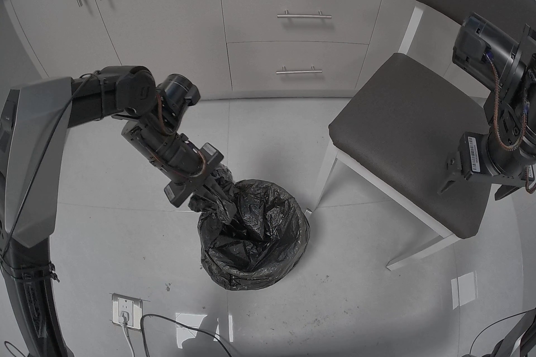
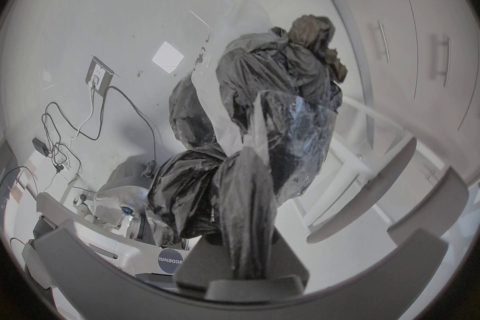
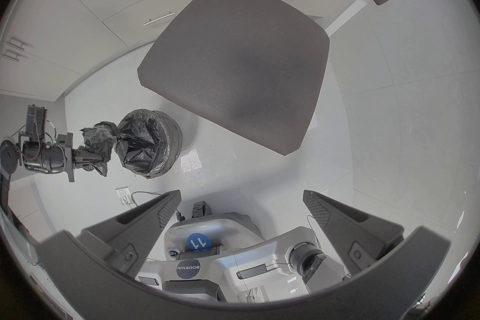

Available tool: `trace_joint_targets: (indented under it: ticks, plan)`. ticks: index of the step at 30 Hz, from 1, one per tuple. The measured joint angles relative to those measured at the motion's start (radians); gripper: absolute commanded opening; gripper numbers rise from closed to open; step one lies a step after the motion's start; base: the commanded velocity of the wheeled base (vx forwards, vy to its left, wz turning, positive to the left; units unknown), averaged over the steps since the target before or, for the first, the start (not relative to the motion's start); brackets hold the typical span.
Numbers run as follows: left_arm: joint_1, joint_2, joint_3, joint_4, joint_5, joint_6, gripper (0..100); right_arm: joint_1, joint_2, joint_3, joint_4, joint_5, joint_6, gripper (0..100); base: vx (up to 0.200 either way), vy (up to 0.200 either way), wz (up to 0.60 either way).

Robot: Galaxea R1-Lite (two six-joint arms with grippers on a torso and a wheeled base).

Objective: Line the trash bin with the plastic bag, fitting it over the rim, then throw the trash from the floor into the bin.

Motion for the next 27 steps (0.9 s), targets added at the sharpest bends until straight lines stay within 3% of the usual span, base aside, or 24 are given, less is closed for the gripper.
trace_joint_targets:
  ticks: [9,27]
  plan:
    - [-0.116,0.009,0.0,0.017,0.0,0.0,0,0.001,0.008,0.0,0.001,0.0,0.001,100,0.0,0.0,0.0]
    - [-0.157,0.066,0.0,0.004,0.0,0.009,0,0.001,0.012,0.0,0.002,0.0,0.017,100,0.0,0.0,0.0]
